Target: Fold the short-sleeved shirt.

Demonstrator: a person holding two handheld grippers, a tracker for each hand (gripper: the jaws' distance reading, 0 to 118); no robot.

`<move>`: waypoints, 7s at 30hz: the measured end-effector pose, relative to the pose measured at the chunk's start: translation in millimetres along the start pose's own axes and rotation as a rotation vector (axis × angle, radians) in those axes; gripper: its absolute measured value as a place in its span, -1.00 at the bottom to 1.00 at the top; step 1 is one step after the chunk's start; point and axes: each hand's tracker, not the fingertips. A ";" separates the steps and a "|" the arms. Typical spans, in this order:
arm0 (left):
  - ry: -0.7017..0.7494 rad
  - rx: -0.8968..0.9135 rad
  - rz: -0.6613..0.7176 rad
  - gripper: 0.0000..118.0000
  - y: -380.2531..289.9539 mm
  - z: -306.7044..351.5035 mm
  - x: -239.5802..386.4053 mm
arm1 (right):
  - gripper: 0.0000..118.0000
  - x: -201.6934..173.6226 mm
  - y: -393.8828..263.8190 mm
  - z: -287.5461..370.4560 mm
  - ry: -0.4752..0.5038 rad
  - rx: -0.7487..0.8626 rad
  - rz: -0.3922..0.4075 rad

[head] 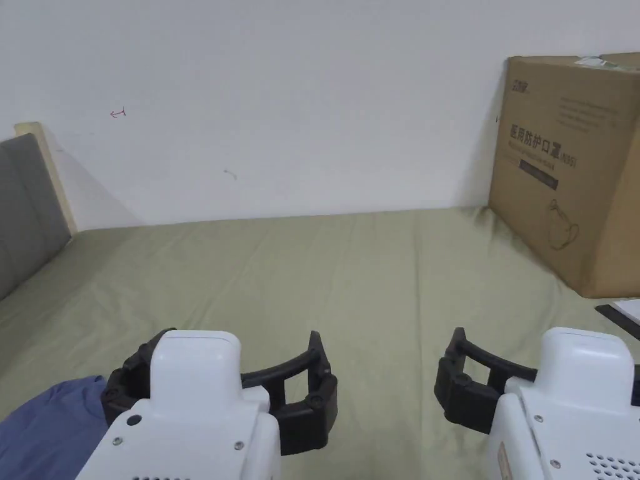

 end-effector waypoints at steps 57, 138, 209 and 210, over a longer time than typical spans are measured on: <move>0.545 -0.105 0.026 -1.00 12.1 54.8 -148.7 | -1.00 -168.7 6.9 27.1 0.658 -0.069 0.125; -0.573 -0.896 0.462 -0.92 -34.0 -249.3 181.9 | -1.00 106.8 41.1 -14.0 -0.064 -0.158 -0.121; 0.102 -0.965 0.177 -1.00 -153.8 -253.5 -102.6 | 0.84 -14.6 -40.4 -279.7 0.429 -0.689 0.297; 0.102 -0.963 0.177 -1.00 -151.8 -252.3 -101.9 | 0.84 -20.3 -42.7 -297.7 0.432 -0.708 0.328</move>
